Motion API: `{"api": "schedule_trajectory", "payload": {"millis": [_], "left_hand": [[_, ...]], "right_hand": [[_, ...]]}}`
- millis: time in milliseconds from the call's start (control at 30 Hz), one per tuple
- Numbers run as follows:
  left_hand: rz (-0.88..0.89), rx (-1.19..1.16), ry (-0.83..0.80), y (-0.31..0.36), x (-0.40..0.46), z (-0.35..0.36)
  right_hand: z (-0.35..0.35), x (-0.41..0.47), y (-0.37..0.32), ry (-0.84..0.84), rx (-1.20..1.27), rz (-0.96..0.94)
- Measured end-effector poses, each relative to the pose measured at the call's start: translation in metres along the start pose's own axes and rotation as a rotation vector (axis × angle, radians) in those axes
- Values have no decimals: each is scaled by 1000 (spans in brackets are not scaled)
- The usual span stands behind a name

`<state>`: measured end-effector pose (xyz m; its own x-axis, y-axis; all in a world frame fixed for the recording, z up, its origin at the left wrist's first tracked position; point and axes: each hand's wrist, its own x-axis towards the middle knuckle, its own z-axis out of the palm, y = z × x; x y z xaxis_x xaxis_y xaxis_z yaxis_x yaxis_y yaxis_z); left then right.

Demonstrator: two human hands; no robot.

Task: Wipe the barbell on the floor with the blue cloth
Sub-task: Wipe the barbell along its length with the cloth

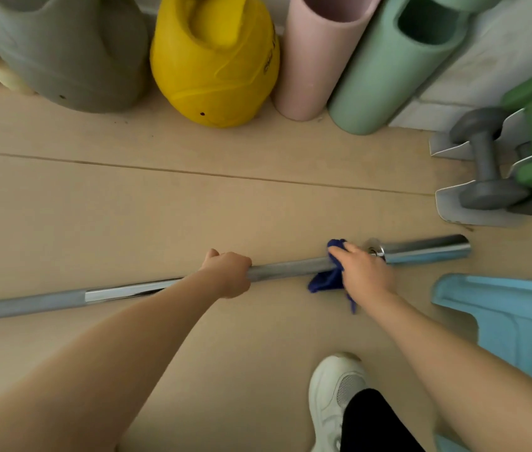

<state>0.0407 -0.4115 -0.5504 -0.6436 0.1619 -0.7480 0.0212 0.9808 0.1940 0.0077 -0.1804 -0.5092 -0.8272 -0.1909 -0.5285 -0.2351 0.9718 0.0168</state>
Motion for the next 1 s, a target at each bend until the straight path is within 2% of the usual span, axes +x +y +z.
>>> {"api": "schedule_trajectory", "payload": {"millis": [100, 267, 433, 467, 600, 667, 800, 867, 1000], "left_hand": [[-17, 84, -20, 4, 3, 0], [-23, 175, 2, 16, -2, 0], [-35, 149, 45, 16, -6, 7], [-32, 149, 48, 16, -6, 7], [-18, 165, 46, 16, -7, 8], [-10, 168, 44, 15, -6, 7], [3, 128, 67, 11, -8, 8], [12, 78, 82, 9, -11, 10], [15, -16, 119, 8, -16, 12]], "right_hand": [[4, -1, 14, 7, 2, 71], [9, 0, 2, -81, 204, -142], [1, 1, 32, 16, 112, 101], [3, 0, 27, 36, 127, 101], [19, -9, -24, 5, 325, -201], [16, -9, -30, -5, 327, -265], [10, 2, -3, -28, 102, 1], [9, 1, -14, -30, 66, 57], [13, -6, -74, -56, 212, -195]]}}
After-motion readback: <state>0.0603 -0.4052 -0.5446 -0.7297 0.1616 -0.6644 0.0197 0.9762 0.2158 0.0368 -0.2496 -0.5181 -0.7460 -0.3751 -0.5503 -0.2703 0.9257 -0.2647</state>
